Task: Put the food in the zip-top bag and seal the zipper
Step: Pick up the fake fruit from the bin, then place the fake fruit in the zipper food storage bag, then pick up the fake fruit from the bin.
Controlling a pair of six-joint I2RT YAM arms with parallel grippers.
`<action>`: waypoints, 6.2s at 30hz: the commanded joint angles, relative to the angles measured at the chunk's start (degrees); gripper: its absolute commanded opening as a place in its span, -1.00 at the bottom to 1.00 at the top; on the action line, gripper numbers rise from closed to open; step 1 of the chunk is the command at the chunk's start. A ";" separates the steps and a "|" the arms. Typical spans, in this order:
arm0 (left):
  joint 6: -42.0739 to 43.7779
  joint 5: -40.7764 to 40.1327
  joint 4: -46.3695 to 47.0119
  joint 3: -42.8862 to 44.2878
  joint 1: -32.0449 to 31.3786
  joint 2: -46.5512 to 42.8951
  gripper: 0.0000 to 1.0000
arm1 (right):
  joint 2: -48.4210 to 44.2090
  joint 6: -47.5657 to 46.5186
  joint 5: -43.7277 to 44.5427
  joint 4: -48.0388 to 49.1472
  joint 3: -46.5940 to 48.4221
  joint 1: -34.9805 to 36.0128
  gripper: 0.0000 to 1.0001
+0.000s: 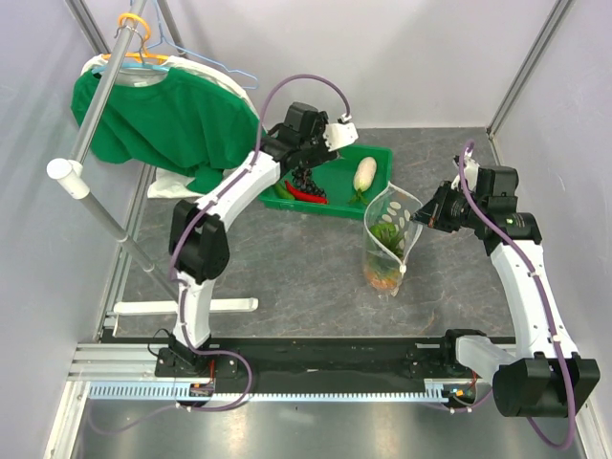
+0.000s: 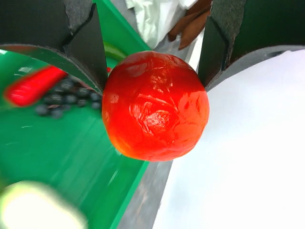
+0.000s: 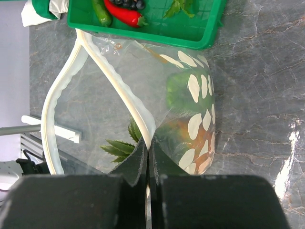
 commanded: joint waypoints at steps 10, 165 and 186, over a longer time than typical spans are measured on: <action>-23.90 35.07 -8.13 -9.22 -13.03 -28.77 -0.04 | -1.11 1.65 -1.86 2.89 -0.12 0.05 -1.00; -41.50 8.79 -15.60 15.22 0.57 22.38 0.68 | 0.65 1.39 -0.55 2.72 1.10 0.05 -1.00; -39.83 14.32 -13.68 17.59 0.83 17.30 -0.54 | 1.35 0.60 0.16 2.10 1.81 0.05 -1.00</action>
